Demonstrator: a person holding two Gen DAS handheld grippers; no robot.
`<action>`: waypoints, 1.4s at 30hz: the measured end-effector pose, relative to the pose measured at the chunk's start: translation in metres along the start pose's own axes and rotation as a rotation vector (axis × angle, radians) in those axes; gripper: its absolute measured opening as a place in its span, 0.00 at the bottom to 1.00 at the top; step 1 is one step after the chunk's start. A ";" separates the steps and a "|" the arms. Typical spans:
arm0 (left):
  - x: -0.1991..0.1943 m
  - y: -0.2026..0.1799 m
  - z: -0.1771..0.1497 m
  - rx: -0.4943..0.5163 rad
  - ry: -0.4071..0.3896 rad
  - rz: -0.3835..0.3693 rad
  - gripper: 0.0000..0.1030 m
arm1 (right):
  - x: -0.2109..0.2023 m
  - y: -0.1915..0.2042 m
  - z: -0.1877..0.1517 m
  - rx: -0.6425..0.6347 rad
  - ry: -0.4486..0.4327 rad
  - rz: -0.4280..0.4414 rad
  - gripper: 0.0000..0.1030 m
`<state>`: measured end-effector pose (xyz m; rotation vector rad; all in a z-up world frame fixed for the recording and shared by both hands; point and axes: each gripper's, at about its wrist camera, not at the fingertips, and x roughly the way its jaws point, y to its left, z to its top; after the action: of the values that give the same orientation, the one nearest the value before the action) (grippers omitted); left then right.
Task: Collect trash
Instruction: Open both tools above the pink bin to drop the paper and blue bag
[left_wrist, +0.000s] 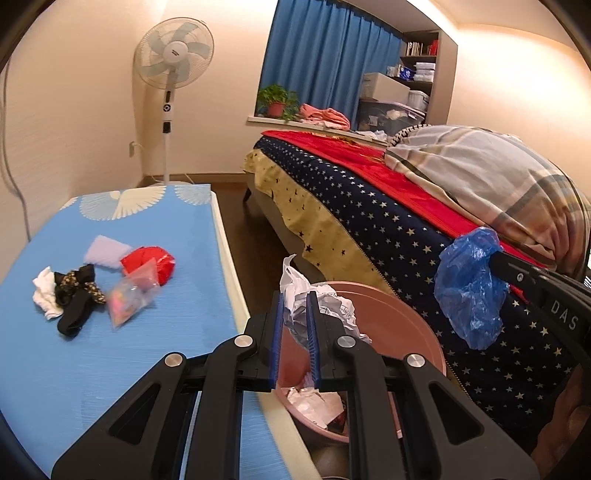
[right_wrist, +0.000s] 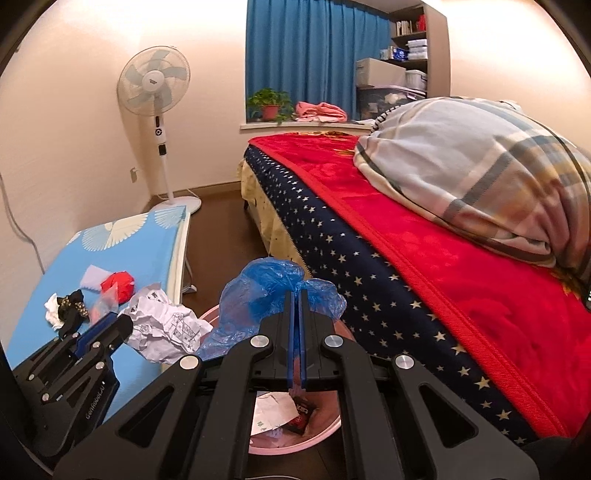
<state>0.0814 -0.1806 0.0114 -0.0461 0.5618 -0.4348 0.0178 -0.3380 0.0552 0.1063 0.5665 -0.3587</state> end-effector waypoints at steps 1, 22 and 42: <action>0.002 -0.001 0.000 0.001 0.004 -0.002 0.12 | 0.000 -0.001 0.000 0.001 0.000 -0.002 0.02; 0.031 -0.007 0.000 -0.006 0.051 0.009 0.12 | 0.021 -0.013 -0.006 0.042 0.050 -0.046 0.02; 0.040 -0.002 -0.004 -0.055 0.091 -0.078 0.26 | 0.028 -0.013 -0.010 0.052 0.078 -0.077 0.40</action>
<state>0.1092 -0.1990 -0.0120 -0.1011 0.6635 -0.4990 0.0299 -0.3569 0.0318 0.1489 0.6395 -0.4458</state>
